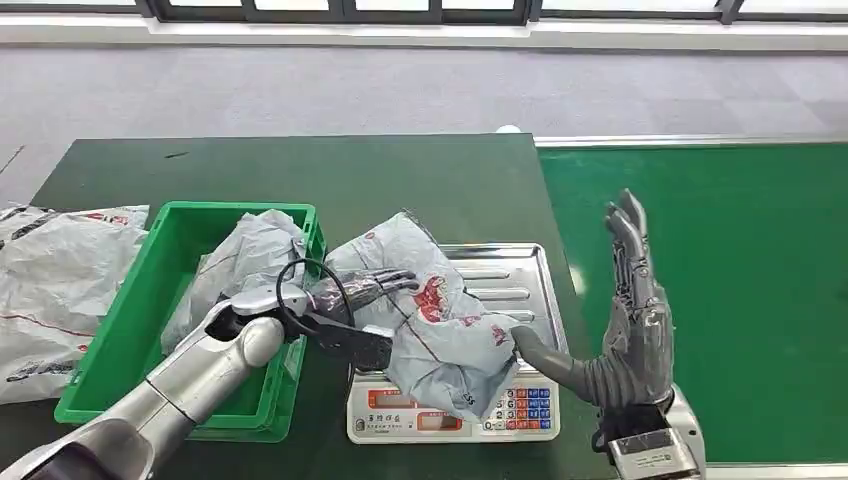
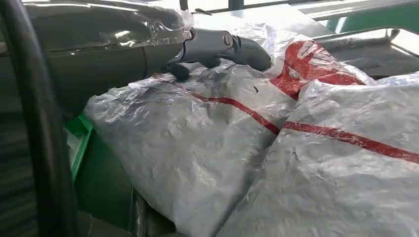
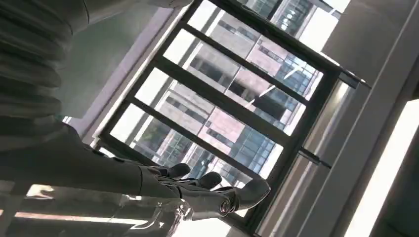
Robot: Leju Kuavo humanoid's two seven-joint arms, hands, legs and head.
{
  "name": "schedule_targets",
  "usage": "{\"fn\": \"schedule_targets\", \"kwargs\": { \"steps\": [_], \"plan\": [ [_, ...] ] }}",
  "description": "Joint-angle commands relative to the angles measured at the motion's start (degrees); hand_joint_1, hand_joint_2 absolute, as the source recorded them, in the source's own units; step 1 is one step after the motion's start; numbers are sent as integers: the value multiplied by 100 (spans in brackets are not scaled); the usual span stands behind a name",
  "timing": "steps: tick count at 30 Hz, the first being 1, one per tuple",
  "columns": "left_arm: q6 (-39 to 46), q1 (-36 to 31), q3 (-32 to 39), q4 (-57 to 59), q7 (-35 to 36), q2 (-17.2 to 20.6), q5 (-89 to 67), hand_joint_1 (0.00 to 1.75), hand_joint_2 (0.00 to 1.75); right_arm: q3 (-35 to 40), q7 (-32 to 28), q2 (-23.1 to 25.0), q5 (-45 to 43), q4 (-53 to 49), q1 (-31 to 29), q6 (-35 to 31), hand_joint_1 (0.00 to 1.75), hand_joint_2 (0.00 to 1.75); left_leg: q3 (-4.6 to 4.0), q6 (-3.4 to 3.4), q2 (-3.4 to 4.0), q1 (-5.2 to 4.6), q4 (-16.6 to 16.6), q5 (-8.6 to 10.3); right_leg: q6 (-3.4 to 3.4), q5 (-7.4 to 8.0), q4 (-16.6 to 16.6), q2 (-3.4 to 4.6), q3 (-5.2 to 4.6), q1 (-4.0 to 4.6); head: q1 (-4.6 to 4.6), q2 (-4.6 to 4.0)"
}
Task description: Moved the parcel from conveyor to table for the left to box.
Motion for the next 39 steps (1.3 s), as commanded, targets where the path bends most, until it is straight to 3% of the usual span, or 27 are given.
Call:
{"fn": "schedule_targets", "kwargs": {
  "steps": [1, 39],
  "plan": [
    [-58, -178, -427, 132, 11, 149, 18, 0, 175, -181, 15, 107, -4, 263, -52, -4, 0, 175, 12, -4, 3, 0, -18, 5, -4, 5, -17, -2, 11, 1, 0, 0],
    [-379, -8, -540, -576, -314, 339, 170, 0, 175, -196, -31, 37, -79, 273, 79, -30, 0, 175, 6, -2, 3, 3, -6, -1, -3, 0, -7, 1, 7, 3, 0, 0]
  ]
}}
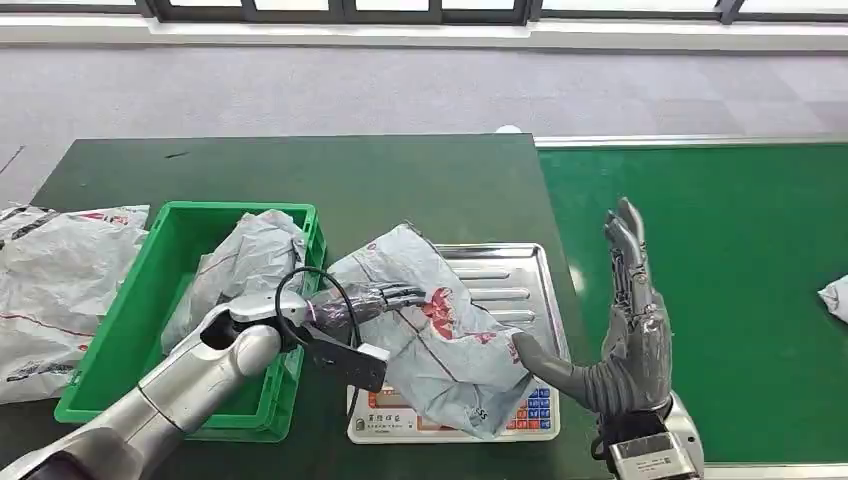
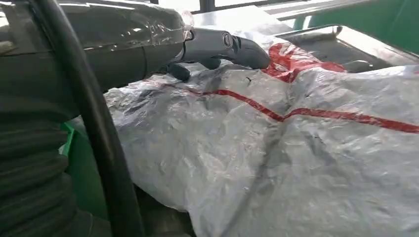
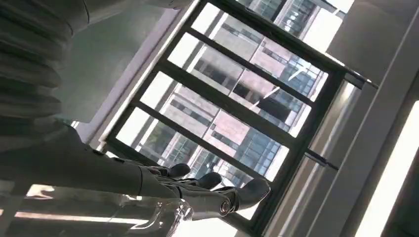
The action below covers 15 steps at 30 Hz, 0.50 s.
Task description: Moved the parcel from conveyor to table for the left to box.
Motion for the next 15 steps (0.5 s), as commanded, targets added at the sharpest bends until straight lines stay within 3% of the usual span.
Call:
{"fn": "schedule_targets", "kwargs": {
  "steps": [1, 4, 5, 6, 15],
  "plan": [
    [-80, -112, -343, -6, -17, 115, 55, 0, 175, -192, -15, 15, -43, 274, -81, -29, 0, 175, 13, -3, 6, 0, -18, 3, -3, 4, -17, 1, 11, 0, 2, 0],
    [-29, -89, -309, -169, -35, 69, 87, 0, 175, -209, -17, -2, -53, 277, -61, -79, 0, 175, 10, -3, 2, 1, -15, 3, -3, 3, -16, -3, 11, 1, 0, 0],
    [103, -35, -199, -268, -77, 21, 135, 16, 175, -213, -25, -3, -62, 257, -26, -108, 0, 175, 14, -3, 1, -2, -25, 7, -3, 6, -23, -4, 14, -2, 0, 0],
    [240, 45, -64, -368, -126, -41, 219, 175, 175, -219, -37, 4, -65, 223, 30, -127, 0, 175, 5, -2, -1, 2, -6, 0, -2, 1, -10, -5, 7, 2, 0, 0],
    [785, -125, -142, -808, -43, -305, -222, 175, 175, -267, -24, 16, -43, 22, 102, -190, 0, 175, -1, -2, -14, 0, -10, 6, -3, 1, -13, -20, 3, 0, 0, 0]
  ]
}}
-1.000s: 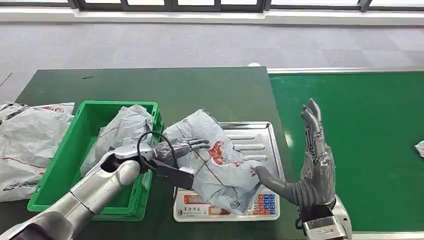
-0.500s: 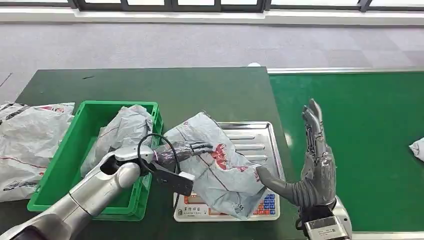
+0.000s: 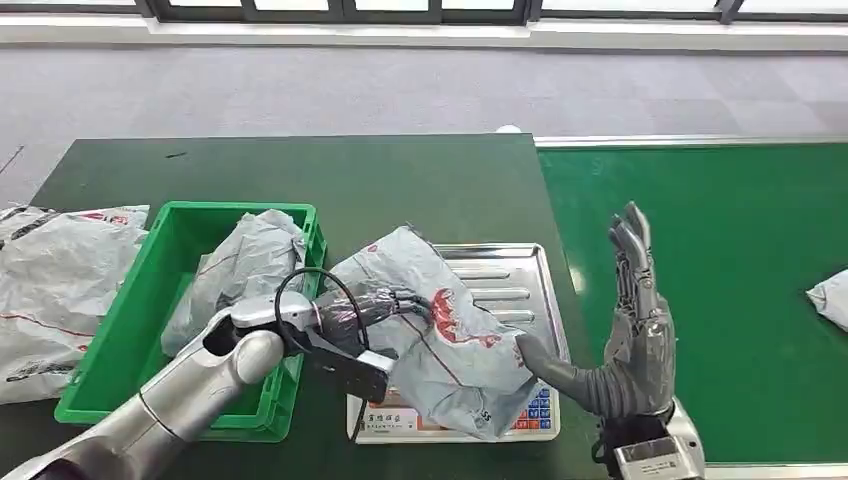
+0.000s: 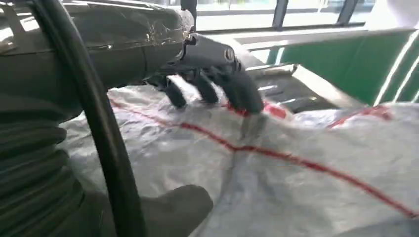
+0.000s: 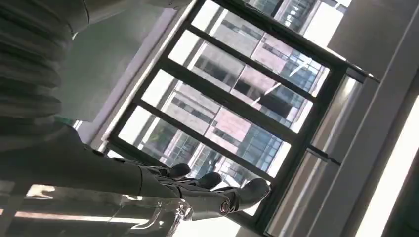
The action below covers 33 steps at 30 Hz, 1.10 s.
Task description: Moved the parcel from conveyor to table for the left to box.
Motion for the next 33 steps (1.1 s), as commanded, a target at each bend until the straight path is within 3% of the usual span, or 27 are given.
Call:
{"fn": "schedule_targets", "kwargs": {
  "steps": [1, 6, 11, 12, 13, 14, 16, 19, 20, 21, 22, 33],
  "plan": [
    [587, -228, -110, -309, 178, -302, -468, 175, 175, -274, 56, -1, 10, -12, 32, -77, 0, 175, 0, -2, -14, -1, -11, 6, -3, 1, -11, -19, 6, -1, -2, 0],
    [924, -33, -28, -400, 349, -308, -515, 175, 175, -265, 23, -31, -1, -89, 136, -42, 0, 175, 4, -2, -3, -1, -11, 3, -2, 1, -11, -9, 5, -1, -2, 0],
    [2047, 797, 294, -829, 551, -128, -916, 175, 175, -245, 95, 62, 100, -325, 189, 147, 0, 175, 21, -3, 21, -6, -19, -2, -3, 2, -14, 17, 15, -5, 0, 0],
    [2614, 894, 390, -936, 777, -254, -1326, 157, 175, -266, 93, 113, 141, -395, 257, 142, 0, 175, 26, -5, 23, -8, -27, -1, -4, 3, -19, 19, 17, -7, -2, 0],
    [2635, 891, 372, -951, 855, -276, -1415, 175, 175, -263, 94, 121, 148, -422, 286, 147, 0, 175, 11, -4, 11, -4, -12, -3, -3, -1, -9, 7, 8, -2, -2, 0],
    [1458, 395, -173, -223, 1273, -556, -1892, 175, 175, -277, 151, 207, 166, -293, 46, 291, 0, 175, 18, -5, 10, -4, -24, -1, -5, 0, -20, 3, 14, -3, 0, 0],
    [1608, 207, -242, 423, 1163, -880, -1889, 175, 175, -282, 196, 252, 184, -175, -136, 361, 0, 175, 1, -3, -22, 0, -10, 6, -4, -3, -11, -27, 9, 0, -2, 0],
    [1766, 143, -251, 629, 1120, -933, -1870, 175, 175, -305, 200, 268, 186, -128, -181, 375, 0, 175, 11, 0, -17, -3, -12, 7, -6, -2, -14, -19, 8, -3, 0, 0],
    [1796, 173, -205, 599, 1155, -928, -1827, 63, 175, -315, 194, 262, 187, -127, -167, 377, 0, 175, 9, -1, -12, -3, -19, 12, -7, 4, -19, -16, 5, -3, 0, 0],
    [1796, 173, -205, 599, 1155, -928, -1827, 63, 175, -315, 194, 262, 187, -127, -167, 377, 0, 175, 0, -1, -1, 3, -6, 4, -7, 2, -11, -6, -6, 3, -2, 0],
    [1892, 241, -98, 475, 1215, -905, -1759, 0, 175, -328, 180, 262, 189, -141, -142, 374, 0, 175, 6, -2, 0, -1, -16, 8, -8, 5, -18, -5, -1, 0, -2, 0],
    [1940, 338, 127, -68, 1266, -726, -1659, 0, 175, -344, 161, 213, 160, -107, -139, 385, 0, 175, 9, -4, 9, -3, -16, 4, -6, 9, -13, 1, 5, -1, 0, 0]
  ]
}}
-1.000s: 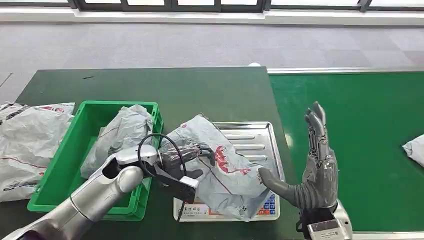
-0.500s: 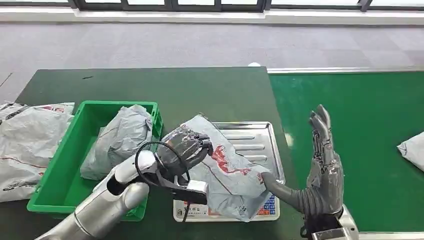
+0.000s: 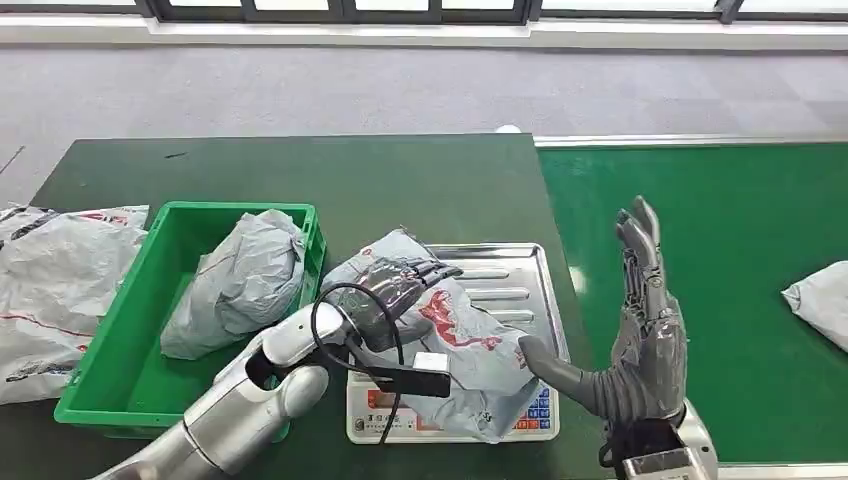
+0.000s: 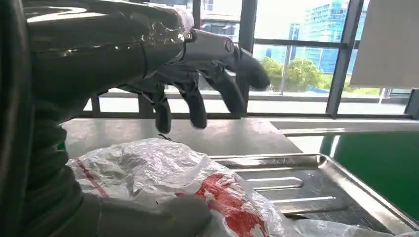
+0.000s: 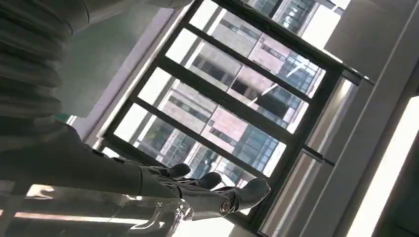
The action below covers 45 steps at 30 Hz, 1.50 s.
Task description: Moved the parcel from conveyor to table for the left to box.
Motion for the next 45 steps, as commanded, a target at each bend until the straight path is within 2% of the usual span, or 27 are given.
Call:
{"fn": "schedule_targets", "kwargs": {
  "steps": [1, 13, 20, 22, 23, 26, 29, 45],
  "plan": [
    [-129, -157, 51, 2, -15, 131, 82, 0, 0, -223, -7, 59, -37, 268, -178, 22, 0, 175, 8, -4, 7, -1, -13, 3, -4, 3, -10, 3, 5, -1, 0, 0],
    [-746, -378, 59, -107, -275, 272, 716, 0, 0, -241, 23, 32, -62, 226, -110, 1, 0, 175, 4, -4, 4, 0, -12, 4, -5, 1, -9, 0, 3, 0, 2, 0],
    [-827, -564, 120, -232, -279, 398, 728, 0, 0, -252, 15, 37, -61, 178, -42, -21, 0, 175, 5, -5, 1, 2, -10, 3, -5, 0, -8, -2, 4, 2, 0, 0],
    [-1084, -728, 58, -361, -353, 631, 710, 0, 0, -255, 25, 54, -60, 176, -38, 9, 0, 175, 1, -5, 5, 3, -6, 1, -5, -1, -3, 2, -1, 2, 0, 0],
    [-1340, -797, 11, -370, -437, 746, 745, 0, 175, -251, 21, 58, -66, 189, -30, 34, 0, 175, 7, -6, 6, -1, -16, 5, -7, 2, -10, 1, 3, -1, 0, 0],
    [-1746, -957, -283, -58, -557, 857, 597, 0, 175, -225, -22, 61, -107, 286, -55, 78, 0, 175, 5, -4, 6, 2, -9, 2, -6, 0, -4, 3, 2, 2, 0, 0],
    [-1809, -1046, -524, 357, -653, 772, 485, 0, 175, -203, -33, 80, -123, 387, -170, 93, 0, 175, 12, -5, 2, 1, -21, 9, -6, 5, -16, -2, 9, 1, 2, 0],
    [-1980, -1150, -918, 833, -889, 543, 719, 0, 175, -158, 16, 73, -175, 512, -267, 91, 0, 175, 5, -3, -2, 1, -7, 2, -3, -2, -5, -4, 4, 0, 0, 0]
  ]
}}
